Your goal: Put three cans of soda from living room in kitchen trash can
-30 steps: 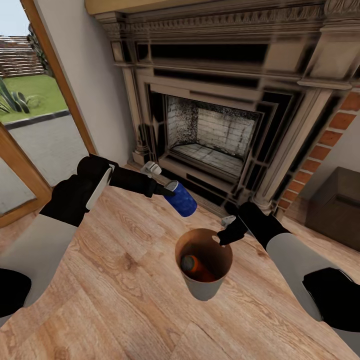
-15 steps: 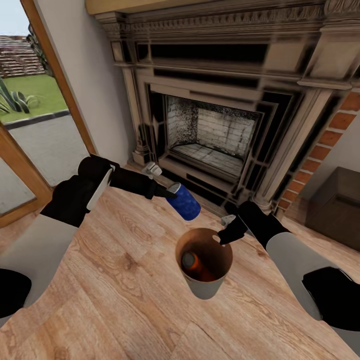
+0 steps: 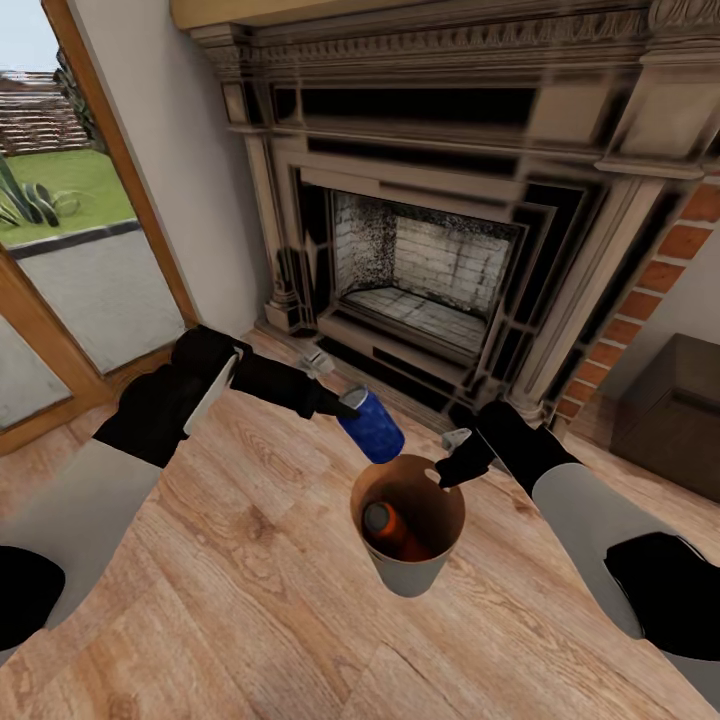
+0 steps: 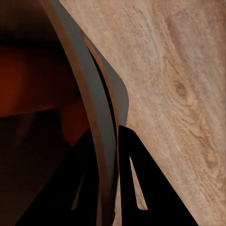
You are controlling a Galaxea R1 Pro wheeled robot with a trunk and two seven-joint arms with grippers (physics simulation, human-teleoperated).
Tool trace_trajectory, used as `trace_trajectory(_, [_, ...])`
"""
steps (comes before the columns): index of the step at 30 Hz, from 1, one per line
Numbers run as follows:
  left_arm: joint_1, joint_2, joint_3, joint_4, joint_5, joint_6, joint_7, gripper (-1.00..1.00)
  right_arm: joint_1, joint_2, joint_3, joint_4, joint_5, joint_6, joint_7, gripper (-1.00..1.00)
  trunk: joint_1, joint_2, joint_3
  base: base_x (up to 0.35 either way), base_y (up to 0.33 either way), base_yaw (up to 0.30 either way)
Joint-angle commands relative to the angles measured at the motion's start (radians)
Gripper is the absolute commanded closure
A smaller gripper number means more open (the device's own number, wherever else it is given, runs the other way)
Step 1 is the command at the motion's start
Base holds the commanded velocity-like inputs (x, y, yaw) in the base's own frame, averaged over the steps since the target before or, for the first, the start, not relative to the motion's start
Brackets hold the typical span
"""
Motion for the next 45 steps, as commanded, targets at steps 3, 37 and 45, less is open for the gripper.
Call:
trace_trajectory(3, [0.011,-0.013,-0.036,0.004,-0.004,0.0,0.004,1.0,-0.006,0.001,-0.003,0.005,-0.024,0.01,0.007,1.0,0.0,0.0,0.0,0.0,0.0,0.0])
trace_trajectory(37, [0.045,-0.161,-0.179,0.133,-0.007,-0.037,0.174,1.0,-0.015,0.002,-0.004,0.008,-0.026,0.01,0.007,1.0,0.0,0.0,0.0,0.0,0.0,0.0])
trace_trajectory(45, [0.058,-0.198,-0.214,0.158,-0.007,-0.065,0.202,1.0,-0.014,0.002,-0.003,0.008,-0.026,0.01,0.007,1.0,0.0,0.0,0.0,0.0,0.0,0.0])
